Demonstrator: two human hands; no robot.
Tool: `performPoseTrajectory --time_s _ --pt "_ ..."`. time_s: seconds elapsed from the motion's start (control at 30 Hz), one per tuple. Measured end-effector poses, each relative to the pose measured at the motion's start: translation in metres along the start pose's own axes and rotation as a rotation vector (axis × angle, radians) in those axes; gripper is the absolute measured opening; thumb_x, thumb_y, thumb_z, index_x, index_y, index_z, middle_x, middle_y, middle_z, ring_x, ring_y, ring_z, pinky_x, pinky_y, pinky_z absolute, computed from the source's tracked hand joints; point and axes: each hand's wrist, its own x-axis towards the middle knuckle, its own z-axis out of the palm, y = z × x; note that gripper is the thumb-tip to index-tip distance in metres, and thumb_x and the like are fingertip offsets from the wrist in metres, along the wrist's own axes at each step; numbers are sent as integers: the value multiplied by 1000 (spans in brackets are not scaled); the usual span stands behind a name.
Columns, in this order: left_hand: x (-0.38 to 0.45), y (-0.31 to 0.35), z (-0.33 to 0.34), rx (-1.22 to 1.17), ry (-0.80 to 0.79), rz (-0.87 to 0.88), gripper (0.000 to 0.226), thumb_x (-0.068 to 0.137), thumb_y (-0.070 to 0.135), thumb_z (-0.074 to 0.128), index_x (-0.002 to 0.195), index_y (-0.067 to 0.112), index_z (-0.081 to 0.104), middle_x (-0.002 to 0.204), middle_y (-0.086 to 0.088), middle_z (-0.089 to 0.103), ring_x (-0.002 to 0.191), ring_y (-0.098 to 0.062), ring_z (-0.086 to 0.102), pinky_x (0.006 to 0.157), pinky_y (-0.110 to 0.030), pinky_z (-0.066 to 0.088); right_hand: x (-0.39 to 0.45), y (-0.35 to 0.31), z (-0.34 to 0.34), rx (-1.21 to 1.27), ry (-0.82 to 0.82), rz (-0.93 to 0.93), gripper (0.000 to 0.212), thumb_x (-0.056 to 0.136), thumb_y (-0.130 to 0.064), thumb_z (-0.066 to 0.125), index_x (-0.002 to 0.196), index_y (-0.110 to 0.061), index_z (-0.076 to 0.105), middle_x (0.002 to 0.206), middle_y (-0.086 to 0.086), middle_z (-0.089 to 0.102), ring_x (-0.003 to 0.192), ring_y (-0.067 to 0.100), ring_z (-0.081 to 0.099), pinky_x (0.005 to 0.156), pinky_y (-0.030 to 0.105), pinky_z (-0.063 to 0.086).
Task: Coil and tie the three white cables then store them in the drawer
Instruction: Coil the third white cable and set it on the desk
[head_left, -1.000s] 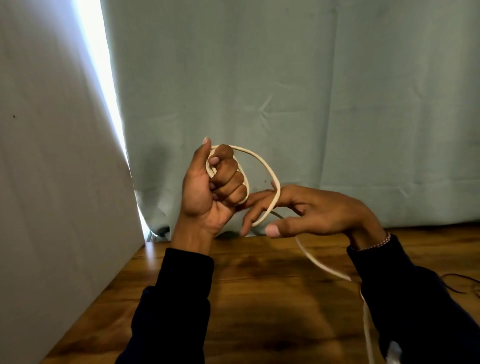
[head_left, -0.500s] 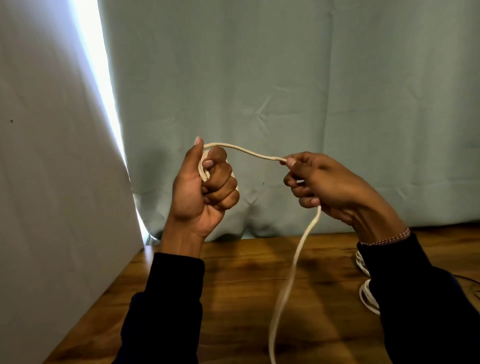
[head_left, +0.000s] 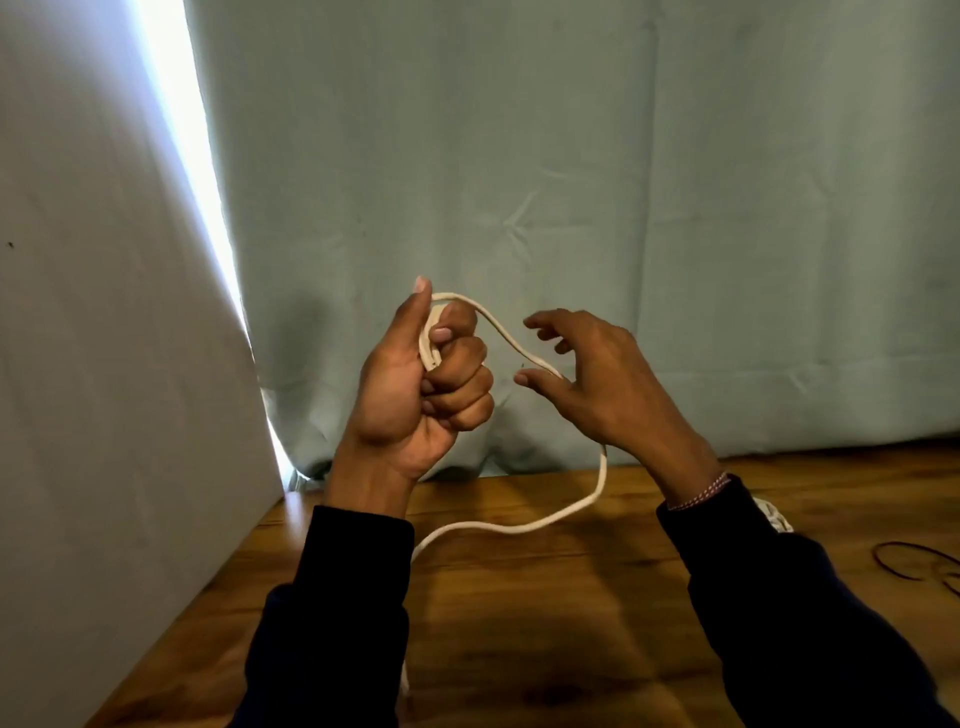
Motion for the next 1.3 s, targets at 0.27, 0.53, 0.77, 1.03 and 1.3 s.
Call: performPoseTrajectory --time_s 0.27,0.53,0.77,1.03,1.3 --pt "3 -13 14 119 -19 -163 49 105 50 24 71 17 39 47 2 19 36 -9 13 37 -17 15 -4 -22 1 234 184 -251 19 99 -11 59 115 -11 70 94 2 73 81 9 67 73 17 52" --pt "7 -17 22 74 37 -49 53 104 57 22 75 16 41 46 5 27 35 -7 18 36 -17 20 -11 -36 2 186 -444 38 17 99 -4 55 106 -9 70 108 19 70 97 31 67 88 38 53" --pt "8 -12 14 139 246 104 48 106 50 25 73 17 38 46 5 29 34 -5 29 36 -17 26 -27 -71 -19 -198 -939 -138 15 105 -28 49 93 -20 46 90 3 62 78 17 59 70 28 52" --pt "10 -15 8 277 404 140 46 107 46 28 73 16 37 51 -1 30 40 -13 33 43 -23 35 -36 -77 -69 -286 -697 -102 28 96 -30 62 123 -26 66 90 -10 66 76 6 62 65 25 52" --pt "8 -23 6 436 425 3 47 106 48 28 80 12 40 61 -11 63 57 -26 66 56 -35 56 -36 -66 -96 92 -333 -103 34 87 -23 74 116 -34 61 85 -15 68 78 0 67 65 20 56"
